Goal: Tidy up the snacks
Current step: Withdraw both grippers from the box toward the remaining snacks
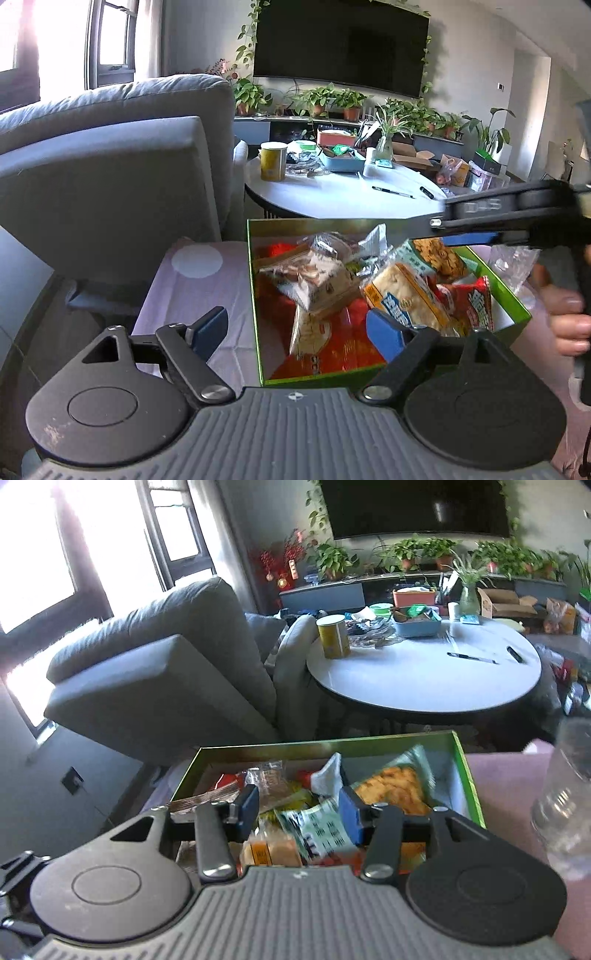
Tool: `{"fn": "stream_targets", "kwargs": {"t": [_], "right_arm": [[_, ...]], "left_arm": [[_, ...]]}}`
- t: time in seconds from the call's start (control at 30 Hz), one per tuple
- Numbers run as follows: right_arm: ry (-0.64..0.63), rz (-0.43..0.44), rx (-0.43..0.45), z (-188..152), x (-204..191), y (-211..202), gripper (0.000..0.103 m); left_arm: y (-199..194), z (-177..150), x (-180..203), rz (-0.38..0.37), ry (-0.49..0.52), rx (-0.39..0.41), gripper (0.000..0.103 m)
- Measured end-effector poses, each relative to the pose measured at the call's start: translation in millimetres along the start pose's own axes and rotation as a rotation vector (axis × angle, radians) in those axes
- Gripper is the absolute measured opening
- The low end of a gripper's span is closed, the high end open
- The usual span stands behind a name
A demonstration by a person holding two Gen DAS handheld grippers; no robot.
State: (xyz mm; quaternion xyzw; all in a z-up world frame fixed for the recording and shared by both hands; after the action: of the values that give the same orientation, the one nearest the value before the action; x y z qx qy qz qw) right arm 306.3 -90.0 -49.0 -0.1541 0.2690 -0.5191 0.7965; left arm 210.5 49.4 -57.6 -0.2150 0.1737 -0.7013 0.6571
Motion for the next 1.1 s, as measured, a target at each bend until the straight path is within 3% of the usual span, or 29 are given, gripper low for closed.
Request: {"fn": "stream_targets", "kwargs": {"t": [0.6,0.87,1.1], "right_arm": [[0.105,-0.054,-0.025,-75.3,47.8,-88.1,0.079],[0.098,-0.043,-0.096,-117.3,42.2,-98.8,0.079],[0.035,0.009,-0.175,-157.2,12.3,-112.7,0.079]], "left_arm": [[-46.6,-48.6,33.1,-0.056,0.035,-0.079,0.083],[-48.1,-75.3,51.2,-0.073,0.084,-0.136,0.085],[-44.5,-72.8,41.3,-0.011,0.057,-0.119,0.085]]}}
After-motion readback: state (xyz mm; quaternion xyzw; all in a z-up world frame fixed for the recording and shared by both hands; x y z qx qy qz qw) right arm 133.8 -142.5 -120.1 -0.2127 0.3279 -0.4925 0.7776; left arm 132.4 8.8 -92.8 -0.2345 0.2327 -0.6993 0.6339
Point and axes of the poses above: each gripper's, at about its wrist camera, not at the fingertips, and y roughly the way its jaws point, x to its right, z to its top, the point moved 10 cm from there along y, roughly the way its jaws point, and after that the axes turned 3 degrees about x, right-handed, at the moved point
